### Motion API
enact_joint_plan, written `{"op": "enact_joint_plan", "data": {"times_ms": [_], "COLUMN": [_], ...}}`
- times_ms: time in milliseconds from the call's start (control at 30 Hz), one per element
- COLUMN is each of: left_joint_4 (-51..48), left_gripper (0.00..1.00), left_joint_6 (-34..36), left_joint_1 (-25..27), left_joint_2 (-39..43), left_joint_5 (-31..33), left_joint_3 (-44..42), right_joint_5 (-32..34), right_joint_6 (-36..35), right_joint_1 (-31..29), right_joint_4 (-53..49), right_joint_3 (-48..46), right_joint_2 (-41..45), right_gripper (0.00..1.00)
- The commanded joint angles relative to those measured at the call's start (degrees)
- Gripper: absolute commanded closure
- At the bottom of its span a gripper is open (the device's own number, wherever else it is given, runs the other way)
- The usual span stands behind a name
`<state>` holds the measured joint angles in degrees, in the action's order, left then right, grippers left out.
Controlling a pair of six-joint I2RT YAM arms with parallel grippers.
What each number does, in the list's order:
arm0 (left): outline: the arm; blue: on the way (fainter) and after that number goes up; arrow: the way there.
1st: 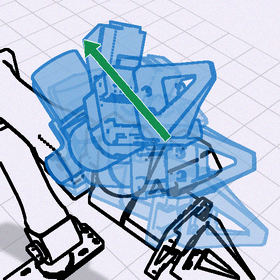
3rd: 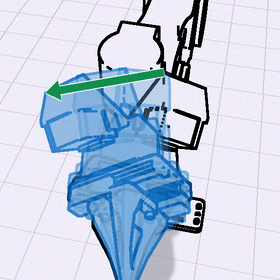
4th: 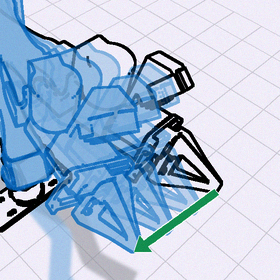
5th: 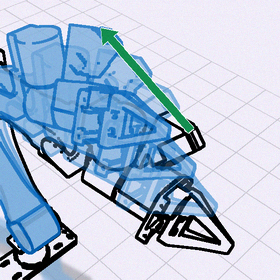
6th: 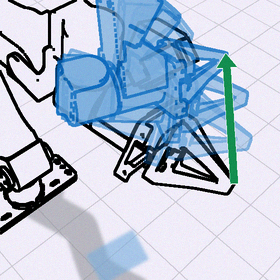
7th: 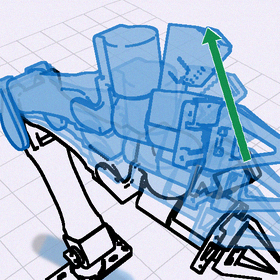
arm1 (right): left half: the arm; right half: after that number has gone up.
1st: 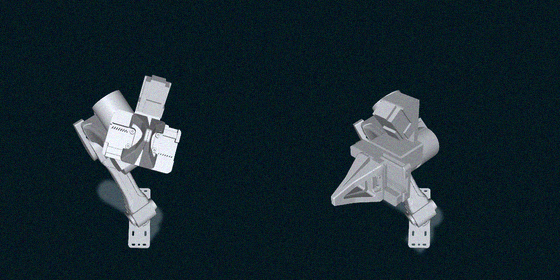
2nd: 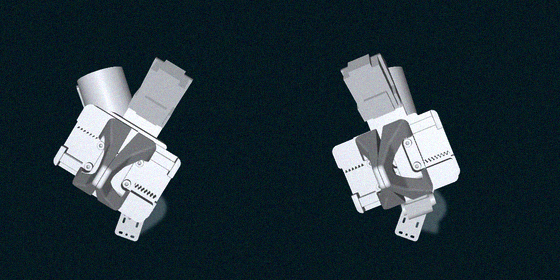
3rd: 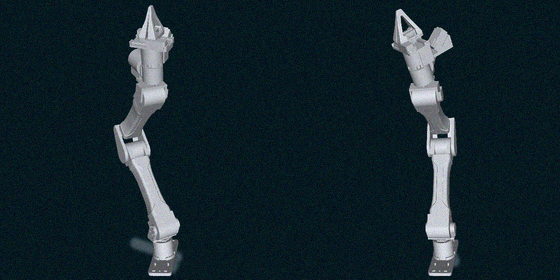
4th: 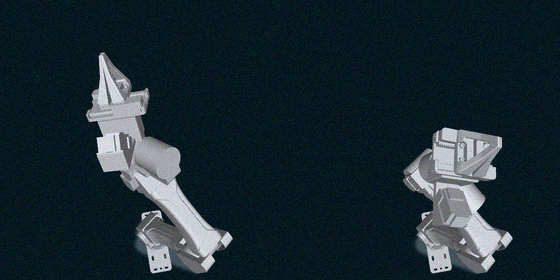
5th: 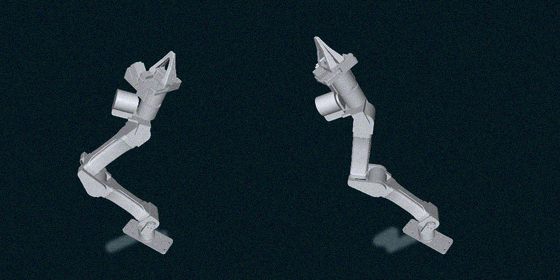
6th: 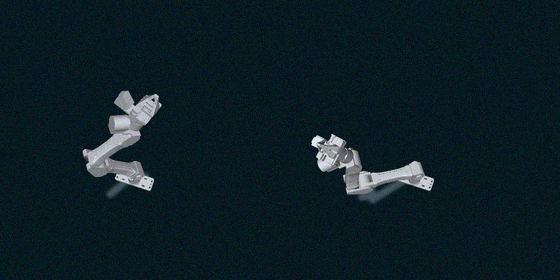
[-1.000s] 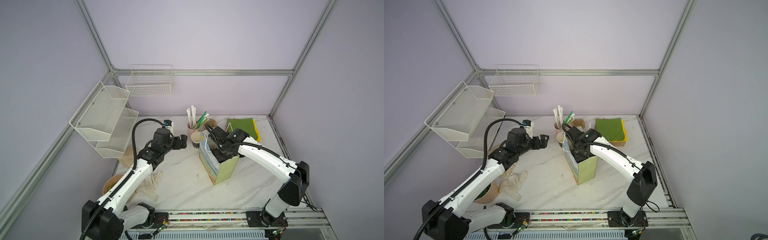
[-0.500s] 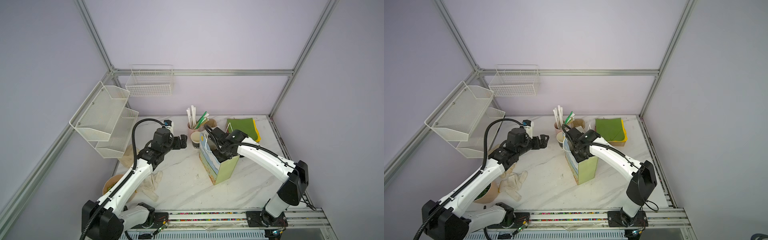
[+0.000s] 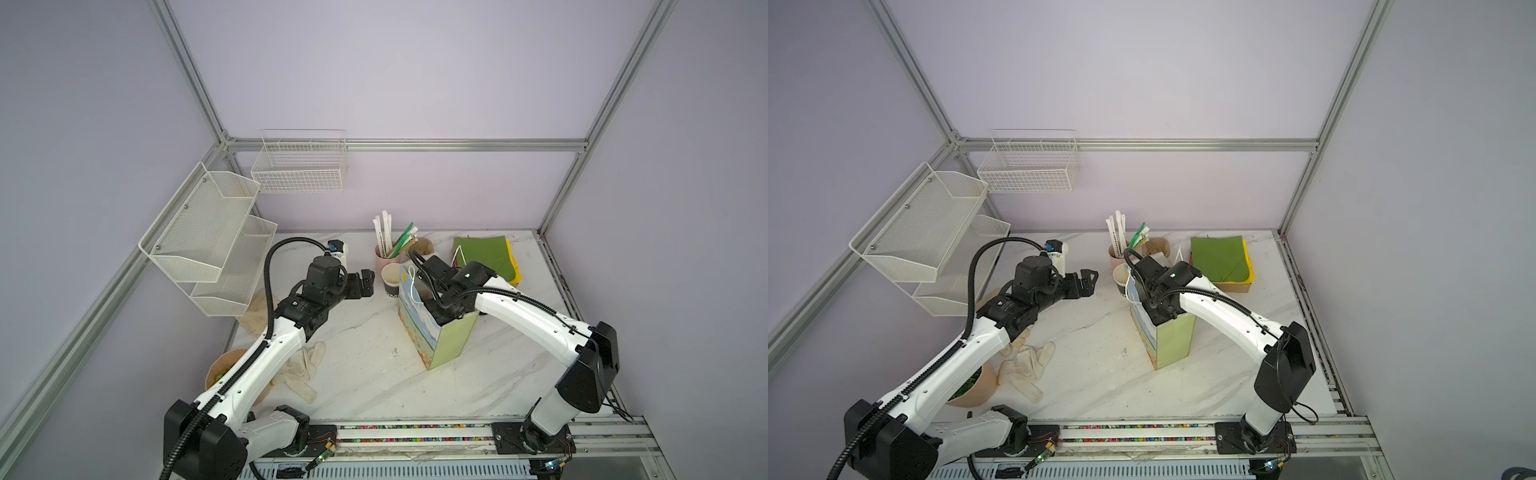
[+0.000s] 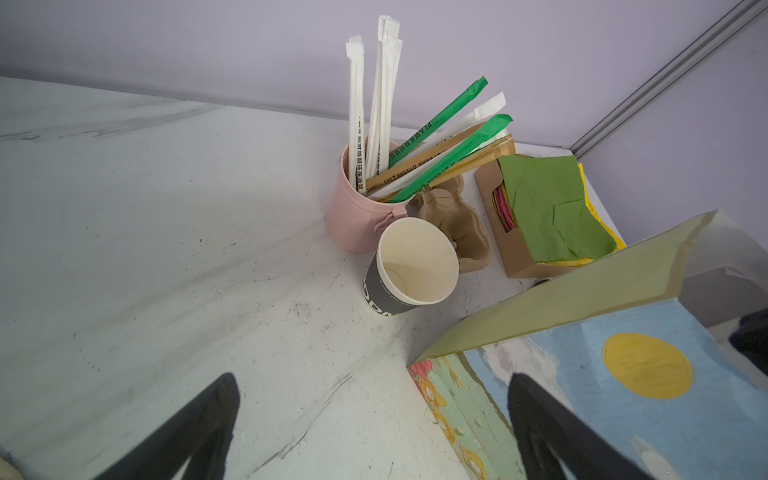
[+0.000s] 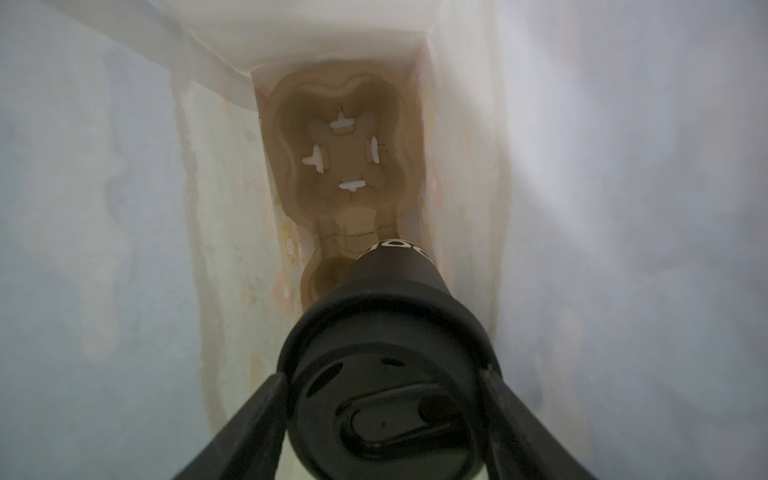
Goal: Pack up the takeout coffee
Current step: 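Press the black-lidded cup down into the carrier slot with the right gripper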
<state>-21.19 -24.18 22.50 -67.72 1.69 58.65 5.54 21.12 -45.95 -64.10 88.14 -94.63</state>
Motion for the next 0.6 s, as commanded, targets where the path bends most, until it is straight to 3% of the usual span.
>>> {"op": "enact_joint_plan", "data": {"times_ms": [0, 567], "left_joint_4": [0.8, 0.6], "left_gripper": [0.00, 0.00], "left_joint_6": [1.6, 1.5], "left_joint_1": [-0.4, -0.4], "left_joint_2": [-0.1, -0.2], "left_joint_5": [-0.6, -1.3], "left_joint_3": [2.5, 2.8], "right_joint_5": [-0.6, -1.4], "right_joint_6": [-0.2, 0.3], "right_joint_1": [0.5, 1.5], "right_joint_4": [0.4, 2.0], "right_joint_3": [-4.7, -9.0], "right_joint_2": [-3.4, -3.7], "right_gripper": [0.29, 0.29]}}
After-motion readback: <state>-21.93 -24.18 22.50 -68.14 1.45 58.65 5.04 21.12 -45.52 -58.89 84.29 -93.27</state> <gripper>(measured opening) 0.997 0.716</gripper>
